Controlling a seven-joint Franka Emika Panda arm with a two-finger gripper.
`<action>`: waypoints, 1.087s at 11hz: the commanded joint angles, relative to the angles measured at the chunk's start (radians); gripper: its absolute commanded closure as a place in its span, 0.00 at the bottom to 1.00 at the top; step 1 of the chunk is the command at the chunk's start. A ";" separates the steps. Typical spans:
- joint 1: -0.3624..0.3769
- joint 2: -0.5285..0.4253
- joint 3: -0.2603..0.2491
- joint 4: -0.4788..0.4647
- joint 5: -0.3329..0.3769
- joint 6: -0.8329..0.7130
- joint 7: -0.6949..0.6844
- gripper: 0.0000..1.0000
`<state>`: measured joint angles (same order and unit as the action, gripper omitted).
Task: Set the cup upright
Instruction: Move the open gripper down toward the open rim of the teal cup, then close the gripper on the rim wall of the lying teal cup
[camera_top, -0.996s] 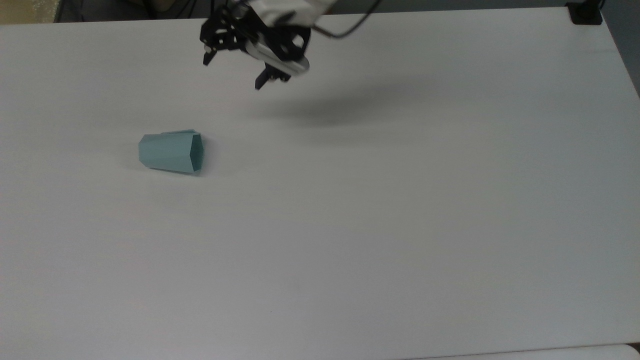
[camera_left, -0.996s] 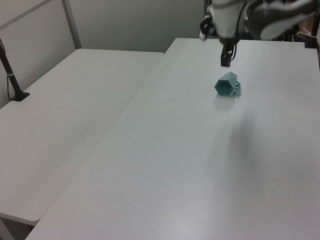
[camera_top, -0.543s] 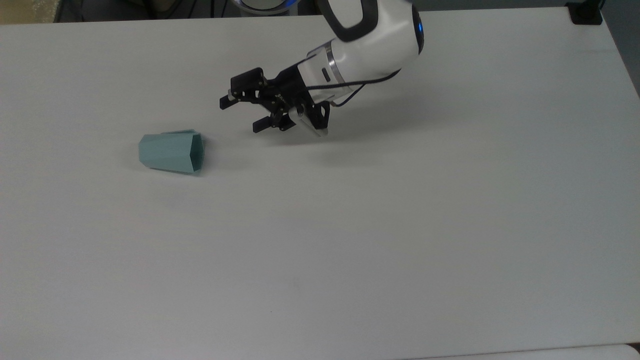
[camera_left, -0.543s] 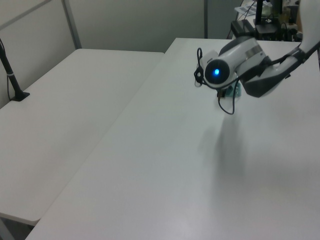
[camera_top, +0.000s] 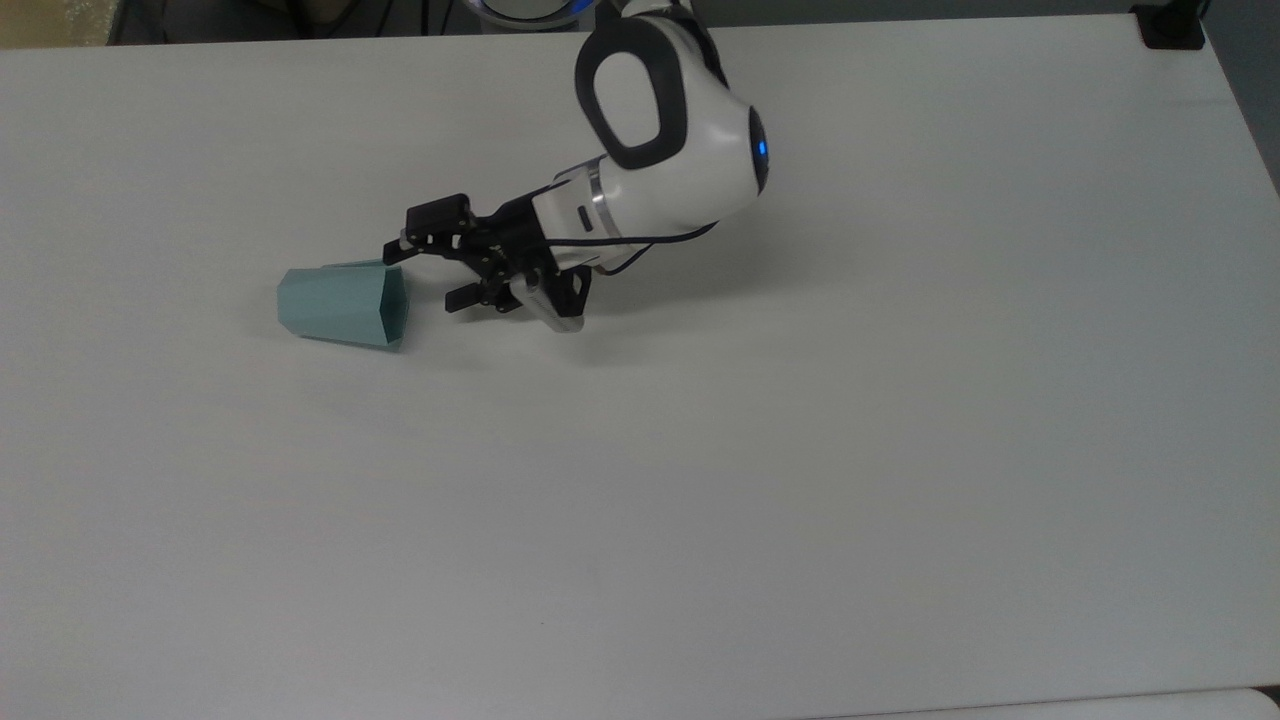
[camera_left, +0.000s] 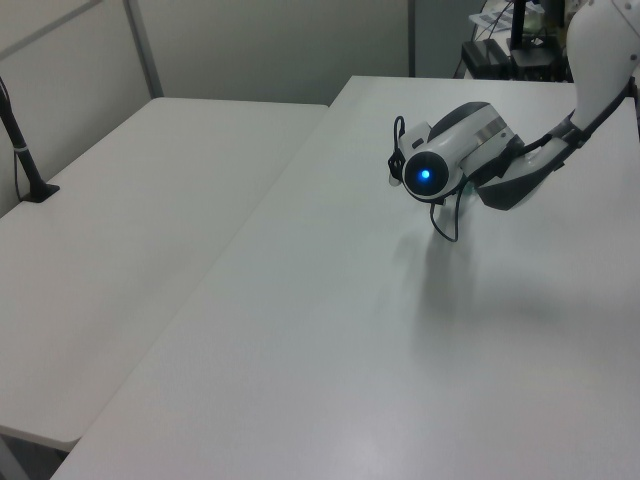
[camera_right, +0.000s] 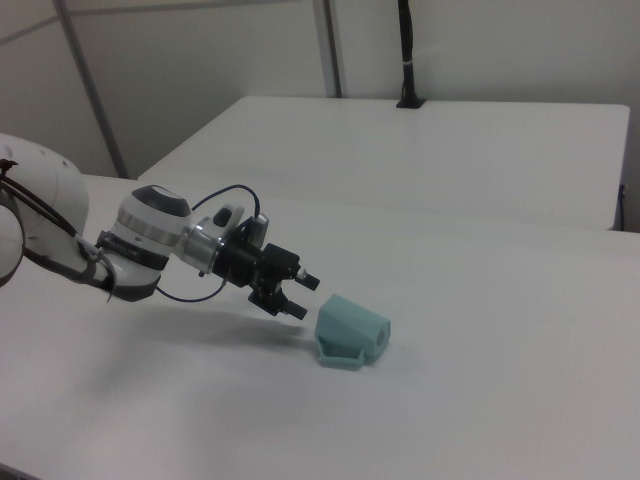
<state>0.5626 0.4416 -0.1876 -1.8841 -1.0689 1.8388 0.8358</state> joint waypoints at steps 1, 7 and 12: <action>-0.045 0.000 0.002 0.003 -0.023 0.049 0.023 0.00; -0.098 0.025 0.004 0.010 -0.060 0.088 0.023 0.17; -0.110 0.023 0.002 -0.001 -0.068 0.089 0.023 1.00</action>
<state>0.4678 0.4630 -0.1887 -1.8766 -1.1227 1.9024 0.8388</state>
